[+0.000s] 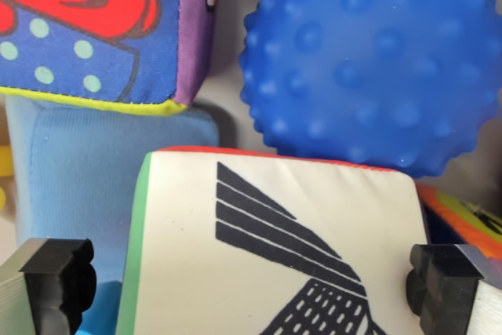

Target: Pick an object from the bin

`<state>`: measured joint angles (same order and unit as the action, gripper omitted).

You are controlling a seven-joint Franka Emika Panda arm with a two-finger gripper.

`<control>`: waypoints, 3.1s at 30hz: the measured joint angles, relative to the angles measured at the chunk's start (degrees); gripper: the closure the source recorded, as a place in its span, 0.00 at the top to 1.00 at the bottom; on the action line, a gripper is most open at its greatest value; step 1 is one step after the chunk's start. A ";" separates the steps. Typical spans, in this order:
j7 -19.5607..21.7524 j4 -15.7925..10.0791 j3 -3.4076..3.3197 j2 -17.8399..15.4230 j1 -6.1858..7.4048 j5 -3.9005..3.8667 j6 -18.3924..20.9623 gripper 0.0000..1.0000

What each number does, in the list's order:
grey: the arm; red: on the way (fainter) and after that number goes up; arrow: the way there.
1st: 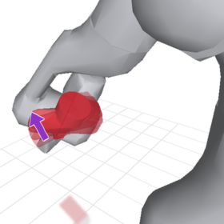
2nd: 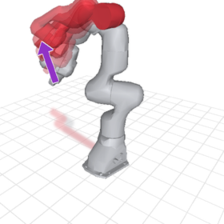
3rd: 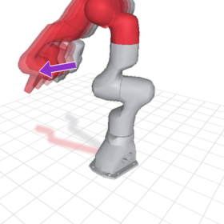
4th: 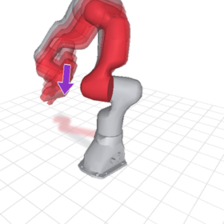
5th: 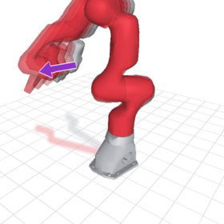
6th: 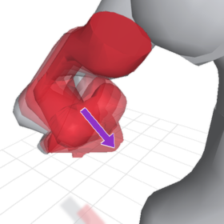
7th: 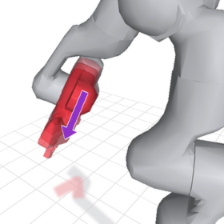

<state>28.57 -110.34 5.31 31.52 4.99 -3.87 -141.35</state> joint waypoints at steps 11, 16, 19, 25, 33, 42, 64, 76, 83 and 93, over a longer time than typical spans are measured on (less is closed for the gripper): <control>0.01 0.00 -0.02 0.00 0.03 0.00 -0.04 0.00; 0.01 0.00 -0.02 0.00 0.04 0.00 -0.04 0.00; 0.01 0.00 -0.02 0.00 0.04 0.00 -0.04 0.00; 0.02 0.00 -0.02 0.00 0.04 0.00 -0.04 0.00; 0.02 0.01 -0.02 0.00 0.04 0.00 -0.04 0.00; 0.01 0.00 -0.01 -0.76 0.03 0.00 0.60 0.00; -0.41 0.31 0.28 -7.40 -0.11 0.77 7.39 0.00; -0.75 1.76 0.36 -11.33 -0.12 1.37 12.73 0.00; -0.97 3.30 0.38 -13.68 -0.12 1.73 16.54 0.00; -1.24 6.10 0.39 -16.12 -0.12 2.10 21.77 0.00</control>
<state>27.33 -104.24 5.70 15.40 4.87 -1.77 -119.58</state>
